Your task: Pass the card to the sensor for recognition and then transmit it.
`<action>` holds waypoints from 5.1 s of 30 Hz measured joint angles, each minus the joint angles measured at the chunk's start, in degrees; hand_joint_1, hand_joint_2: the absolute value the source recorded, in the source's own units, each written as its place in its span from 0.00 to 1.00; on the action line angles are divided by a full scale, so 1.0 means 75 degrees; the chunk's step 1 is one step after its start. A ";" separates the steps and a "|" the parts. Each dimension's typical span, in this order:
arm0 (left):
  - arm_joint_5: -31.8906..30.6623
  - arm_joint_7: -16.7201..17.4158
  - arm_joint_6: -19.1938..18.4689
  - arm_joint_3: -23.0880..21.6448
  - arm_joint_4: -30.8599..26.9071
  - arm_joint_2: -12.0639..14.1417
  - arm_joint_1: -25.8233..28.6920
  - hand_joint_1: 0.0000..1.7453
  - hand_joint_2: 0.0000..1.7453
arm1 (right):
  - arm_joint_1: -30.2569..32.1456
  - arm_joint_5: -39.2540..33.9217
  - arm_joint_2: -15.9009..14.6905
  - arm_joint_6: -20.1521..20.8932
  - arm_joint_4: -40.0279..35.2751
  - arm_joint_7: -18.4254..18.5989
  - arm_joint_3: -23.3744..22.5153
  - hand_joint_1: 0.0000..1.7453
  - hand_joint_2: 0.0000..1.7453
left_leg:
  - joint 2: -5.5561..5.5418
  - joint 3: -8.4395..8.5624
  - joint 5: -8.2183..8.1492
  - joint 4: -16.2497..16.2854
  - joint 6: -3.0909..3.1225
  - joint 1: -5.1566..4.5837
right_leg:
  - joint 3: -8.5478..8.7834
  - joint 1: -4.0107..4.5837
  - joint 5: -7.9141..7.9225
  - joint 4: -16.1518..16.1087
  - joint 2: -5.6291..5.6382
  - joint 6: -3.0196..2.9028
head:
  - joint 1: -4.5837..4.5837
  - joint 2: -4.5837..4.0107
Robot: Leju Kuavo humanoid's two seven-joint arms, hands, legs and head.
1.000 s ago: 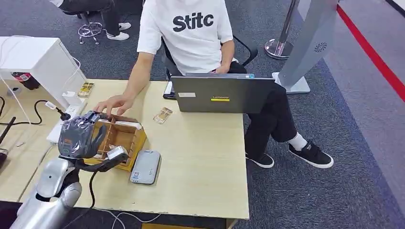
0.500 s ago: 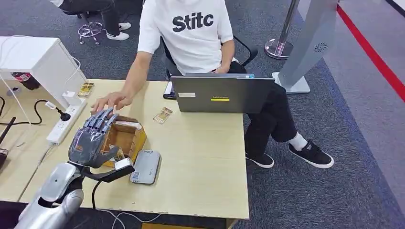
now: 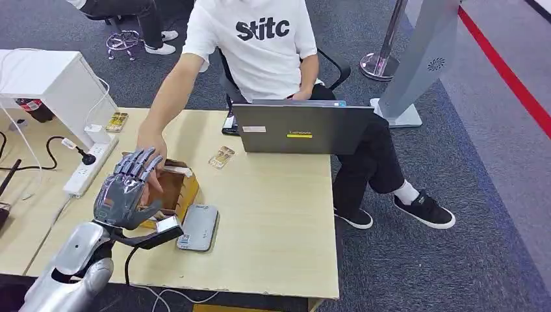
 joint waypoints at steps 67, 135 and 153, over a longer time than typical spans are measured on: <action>0.0519 -0.0079 -0.1717 -0.1177 -0.0510 0.0478 0.0446 0.00 1.00 | -0.0003 -0.0315 -0.0015 0.0003 0.0032 -0.0041 0.0204 0.00 1.00 | -0.0001 -0.0001 0.0001 0.0000 -0.0001 0.0006 | 0.0002 0.0010 0.0000 0.0003 -0.0001 -0.0001 | 0.0000 0.0003; -0.0390 0.0612 -0.1388 -0.0347 -0.0498 0.1017 0.1025 1.00 1.00 | -0.0002 -0.0711 -0.0015 -0.0021 0.0064 -0.0023 0.0385 0.00 1.00 | -0.0001 0.0000 0.0002 -0.0001 -0.0003 0.0007 | 0.0001 0.0011 0.0000 0.0005 -0.0002 -0.0002 | 0.0000 0.0000; -0.0501 0.0612 -0.1257 -0.0341 -0.0495 0.0973 0.0753 1.00 1.00 | -0.0005 -0.0720 -0.0015 -0.0018 0.0073 -0.0006 0.0484 0.00 1.00 | 0.0000 0.0000 0.0002 -0.0001 -0.0003 0.0007 | 0.0000 0.0011 0.0000 0.0005 -0.0002 -0.0002 | 0.0000 0.0000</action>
